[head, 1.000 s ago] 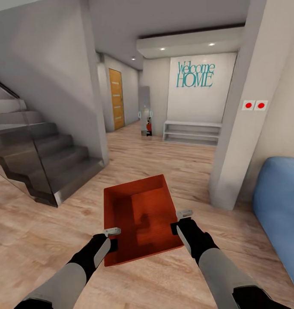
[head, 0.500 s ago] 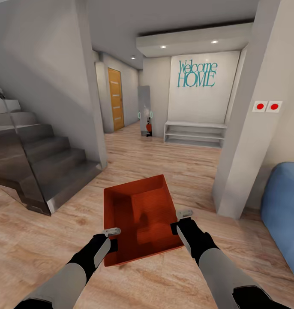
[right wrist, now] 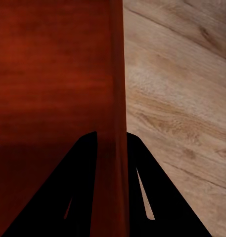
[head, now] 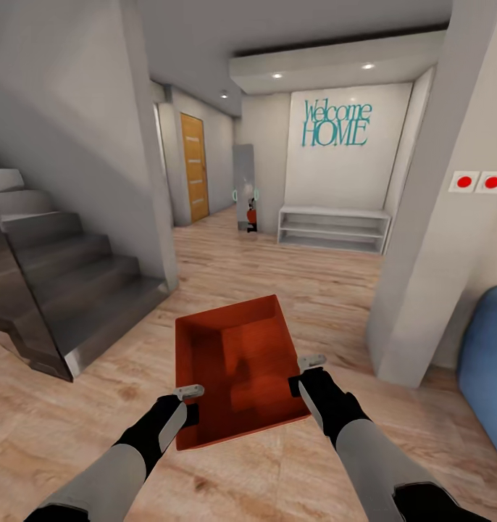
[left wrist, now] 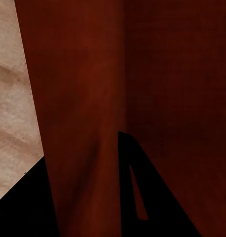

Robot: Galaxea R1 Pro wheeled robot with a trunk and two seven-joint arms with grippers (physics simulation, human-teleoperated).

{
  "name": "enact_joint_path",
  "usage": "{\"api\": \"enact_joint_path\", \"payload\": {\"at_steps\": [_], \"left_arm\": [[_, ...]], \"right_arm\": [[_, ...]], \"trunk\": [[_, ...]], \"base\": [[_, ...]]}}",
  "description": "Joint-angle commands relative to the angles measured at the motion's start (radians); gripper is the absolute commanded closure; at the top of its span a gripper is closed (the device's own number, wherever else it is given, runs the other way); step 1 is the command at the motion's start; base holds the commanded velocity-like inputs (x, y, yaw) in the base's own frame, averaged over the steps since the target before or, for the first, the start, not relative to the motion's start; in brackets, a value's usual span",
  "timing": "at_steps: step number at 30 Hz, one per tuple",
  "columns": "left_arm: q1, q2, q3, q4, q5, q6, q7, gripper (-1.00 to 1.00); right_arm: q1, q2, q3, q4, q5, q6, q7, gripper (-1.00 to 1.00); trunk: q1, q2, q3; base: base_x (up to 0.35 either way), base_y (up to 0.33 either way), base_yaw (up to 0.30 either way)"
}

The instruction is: Move the two storage containers from the living room to the garage. In the garage, place one container on the floor and stack the other container on top of it (either order is fine).

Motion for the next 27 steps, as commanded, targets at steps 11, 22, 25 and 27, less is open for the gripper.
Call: {"api": "enact_joint_path", "payload": {"at_steps": [11, 22, 25, 27], "left_arm": [[0.001, 0.007, 0.005, 0.000, 0.012, -0.001, 0.000, 1.00], [0.001, 0.007, 0.005, 0.000, 0.012, -0.001, 0.000, 1.00], [0.001, 0.007, 0.005, 0.000, 0.012, -0.001, 0.000, 1.00], [0.001, 0.007, 0.005, 0.000, 0.012, -0.001, 0.000, 1.00]], "right_arm": [[-0.001, -0.001, -0.004, -0.002, -0.092, -0.005, 0.017, 1.00], [-0.001, -0.001, -0.004, -0.002, -0.091, -0.007, 0.017, 1.00], [-0.001, -0.001, -0.004, -0.002, -0.092, -0.007, 0.017, 1.00], [-0.001, -0.001, -0.004, -0.002, -0.092, -0.007, 0.017, 1.00]], "trunk": [[0.000, 0.000, 0.000], [0.000, 0.000, 0.000], [0.000, 0.000, 0.000], [0.000, 0.000, 0.000]], "base": [[0.337, 0.000, 0.000], [0.336, 0.000, 0.000], [0.336, 0.000, 0.000], [0.337, 0.000, 0.000]]}}
